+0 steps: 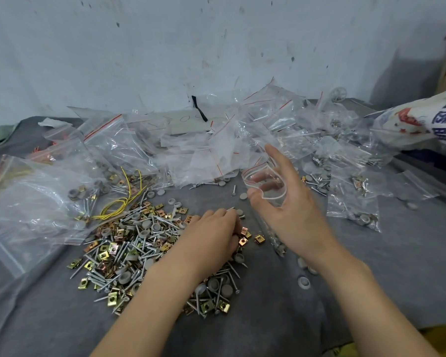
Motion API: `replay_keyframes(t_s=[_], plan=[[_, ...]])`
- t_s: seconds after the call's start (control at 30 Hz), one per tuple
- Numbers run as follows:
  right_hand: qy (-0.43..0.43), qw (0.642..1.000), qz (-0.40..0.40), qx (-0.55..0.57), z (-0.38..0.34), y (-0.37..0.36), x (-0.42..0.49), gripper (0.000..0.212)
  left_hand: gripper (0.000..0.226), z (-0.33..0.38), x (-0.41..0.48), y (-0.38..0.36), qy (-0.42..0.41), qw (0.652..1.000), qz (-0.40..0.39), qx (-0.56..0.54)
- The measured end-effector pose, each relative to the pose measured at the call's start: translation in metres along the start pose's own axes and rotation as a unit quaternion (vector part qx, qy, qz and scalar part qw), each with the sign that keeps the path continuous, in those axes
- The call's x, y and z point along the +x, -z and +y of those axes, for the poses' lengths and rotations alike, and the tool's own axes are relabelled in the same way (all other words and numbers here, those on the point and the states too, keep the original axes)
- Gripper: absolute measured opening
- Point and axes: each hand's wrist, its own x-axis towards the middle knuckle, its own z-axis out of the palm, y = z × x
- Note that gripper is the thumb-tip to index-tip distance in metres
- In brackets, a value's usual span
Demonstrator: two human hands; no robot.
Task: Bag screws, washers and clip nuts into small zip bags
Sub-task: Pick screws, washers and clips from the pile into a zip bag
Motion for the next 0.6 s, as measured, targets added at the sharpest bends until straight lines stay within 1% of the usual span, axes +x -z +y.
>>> replay_keyframes(t_s=[0.13,0.2,0.4,0.6], plan=[[0.002,1.0,-0.001,-0.002,-0.0009,0.0003,-0.0005,0.072,0.007,-0.0036,-0.0017,-0.0006,-0.007,0.999,0.036,-0.028],[0.002,1.0,0.0,0.001,-0.001,0.0005,-0.0004,0.072,0.007,-0.005,-0.0015,-0.0016,-0.007,0.998,0.047,-0.033],[-0.001,1.0,-0.001,0.004,-0.0003,0.0002,0.0001,0.072,0.028,-0.0076,0.0034,-0.0042,-0.004,1.0,0.031,-0.005],[-0.002,1.0,0.002,0.004,0.0002,0.0011,0.0001,0.071,0.029,-0.0082,0.004,-0.0022,0.004,0.999,0.042,-0.027]])
